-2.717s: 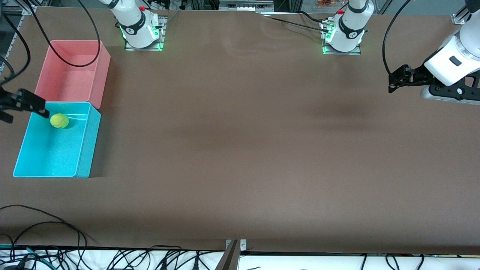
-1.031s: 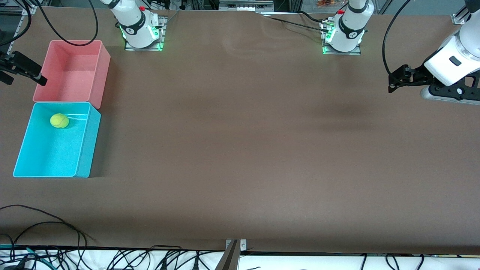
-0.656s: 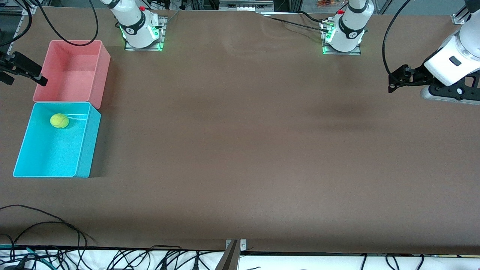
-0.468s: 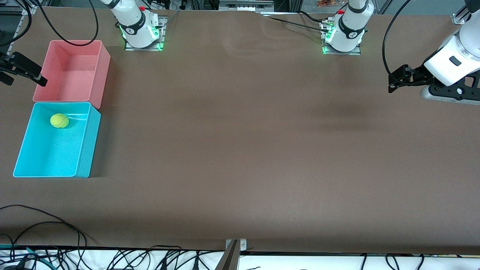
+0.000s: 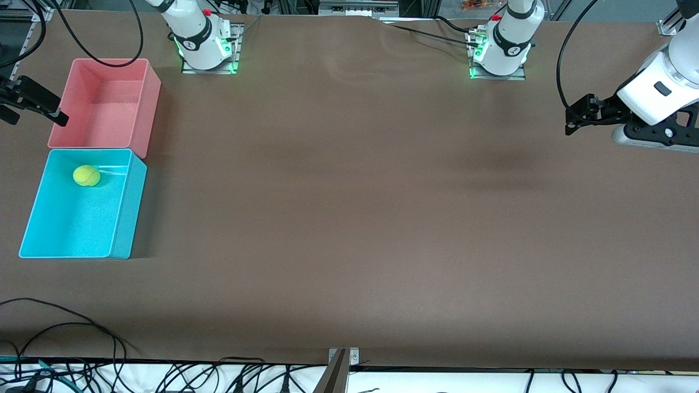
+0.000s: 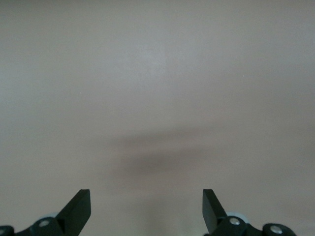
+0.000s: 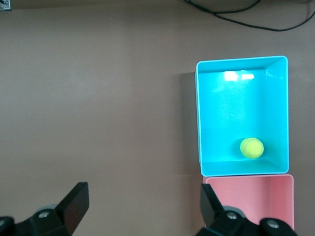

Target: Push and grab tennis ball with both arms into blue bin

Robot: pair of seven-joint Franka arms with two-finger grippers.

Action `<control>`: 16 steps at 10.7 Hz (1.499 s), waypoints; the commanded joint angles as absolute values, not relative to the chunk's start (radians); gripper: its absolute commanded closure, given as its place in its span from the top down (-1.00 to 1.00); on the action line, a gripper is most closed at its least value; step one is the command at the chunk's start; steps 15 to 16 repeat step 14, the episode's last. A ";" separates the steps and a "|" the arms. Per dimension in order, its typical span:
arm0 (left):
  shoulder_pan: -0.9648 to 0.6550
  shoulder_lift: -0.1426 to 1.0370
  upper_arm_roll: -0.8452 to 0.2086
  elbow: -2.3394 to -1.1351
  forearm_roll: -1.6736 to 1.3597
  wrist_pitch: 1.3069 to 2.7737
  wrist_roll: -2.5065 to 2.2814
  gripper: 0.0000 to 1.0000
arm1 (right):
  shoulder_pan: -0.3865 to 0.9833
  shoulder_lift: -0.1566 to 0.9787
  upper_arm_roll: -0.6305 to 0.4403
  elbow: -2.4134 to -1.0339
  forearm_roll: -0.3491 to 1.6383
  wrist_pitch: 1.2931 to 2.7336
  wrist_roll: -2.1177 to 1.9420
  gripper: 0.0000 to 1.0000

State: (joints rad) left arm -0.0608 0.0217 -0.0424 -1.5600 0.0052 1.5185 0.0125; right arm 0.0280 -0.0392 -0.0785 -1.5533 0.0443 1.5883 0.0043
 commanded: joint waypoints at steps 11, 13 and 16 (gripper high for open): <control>-0.066 0.029 -0.049 -1.532 0.009 1.497 0.002 1.00 | 0.015 -0.034 -0.071 -1.549 0.014 1.583 -0.037 1.00; -0.066 0.031 -0.052 -1.532 0.009 1.497 0.002 1.00 | 0.015 -0.034 -0.071 -1.549 0.014 1.580 -0.037 1.00; -0.066 0.029 -0.052 -1.532 0.009 1.497 0.003 1.00 | 0.015 -0.034 -0.071 -1.549 0.014 1.578 -0.037 1.00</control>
